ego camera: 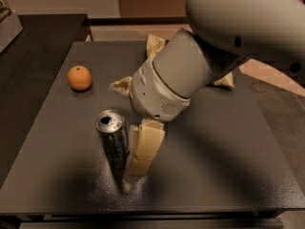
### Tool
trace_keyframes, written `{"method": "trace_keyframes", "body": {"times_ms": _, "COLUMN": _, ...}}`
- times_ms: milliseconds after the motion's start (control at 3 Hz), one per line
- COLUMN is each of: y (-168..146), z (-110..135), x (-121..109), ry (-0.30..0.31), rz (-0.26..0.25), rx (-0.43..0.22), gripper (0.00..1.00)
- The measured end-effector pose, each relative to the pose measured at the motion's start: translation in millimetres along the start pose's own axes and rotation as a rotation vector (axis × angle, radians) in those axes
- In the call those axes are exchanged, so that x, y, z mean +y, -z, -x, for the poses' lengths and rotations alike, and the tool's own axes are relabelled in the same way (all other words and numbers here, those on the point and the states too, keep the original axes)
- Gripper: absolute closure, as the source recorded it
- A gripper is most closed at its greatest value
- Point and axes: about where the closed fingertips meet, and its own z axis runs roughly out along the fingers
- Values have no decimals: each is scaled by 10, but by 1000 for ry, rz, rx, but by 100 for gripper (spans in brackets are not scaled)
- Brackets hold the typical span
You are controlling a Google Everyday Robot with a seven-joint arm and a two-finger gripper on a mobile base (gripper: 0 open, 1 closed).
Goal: Knock redbull can over
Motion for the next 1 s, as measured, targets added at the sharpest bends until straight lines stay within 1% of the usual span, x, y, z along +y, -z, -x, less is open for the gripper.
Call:
{"method": "trace_keyframes", "body": {"times_ms": 333, "y": -43, "z": -2, "x": 2, "ry": -2, "rz": -5, "rx": -6, "gripper": 17}}
{"method": "trace_keyframes", "body": {"times_ms": 1000, "y": -50, "z": 52, "x": 41, "ry": 6, "rz": -10, "rx": -21, "gripper": 64}}
